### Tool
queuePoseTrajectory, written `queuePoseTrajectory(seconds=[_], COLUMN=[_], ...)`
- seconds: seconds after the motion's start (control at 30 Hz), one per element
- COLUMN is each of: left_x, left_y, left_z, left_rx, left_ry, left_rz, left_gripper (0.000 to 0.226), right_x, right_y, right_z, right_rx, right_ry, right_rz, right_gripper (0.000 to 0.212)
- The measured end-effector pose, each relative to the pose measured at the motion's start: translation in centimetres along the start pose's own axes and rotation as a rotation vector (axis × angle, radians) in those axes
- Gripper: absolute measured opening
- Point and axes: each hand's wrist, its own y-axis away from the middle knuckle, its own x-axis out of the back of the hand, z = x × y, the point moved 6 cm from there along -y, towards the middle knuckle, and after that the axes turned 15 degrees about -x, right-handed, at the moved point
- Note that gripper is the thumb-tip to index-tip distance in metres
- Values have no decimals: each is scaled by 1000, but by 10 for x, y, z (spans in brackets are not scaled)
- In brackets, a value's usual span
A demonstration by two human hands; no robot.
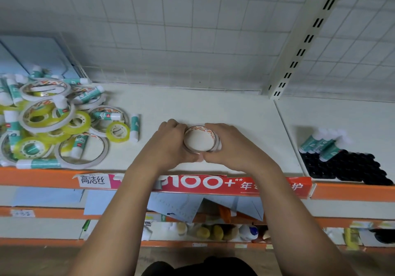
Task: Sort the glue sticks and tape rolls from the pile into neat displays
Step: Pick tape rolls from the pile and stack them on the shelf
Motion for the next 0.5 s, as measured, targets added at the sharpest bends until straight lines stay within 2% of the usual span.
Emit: queuePoseTrajectory(seconds=[0.1, 0.33, 0.5], left_x=[-1, -2, -2], left_y=[-3, -8, -8], left_z=[-4, -9, -10], left_rx=[19, 56, 71], left_ry=[33, 89, 63], left_rz=[-7, 12, -6], left_gripper=[80, 78, 83], right_x=[-4, -3, -5], right_y=[-3, -11, -12], right_z=[3, 9, 8], right_rx=[-11, -30, -23], right_ry=[65, 71, 88], right_rz=[-30, 39, 26], right_gripper=[71, 72, 72])
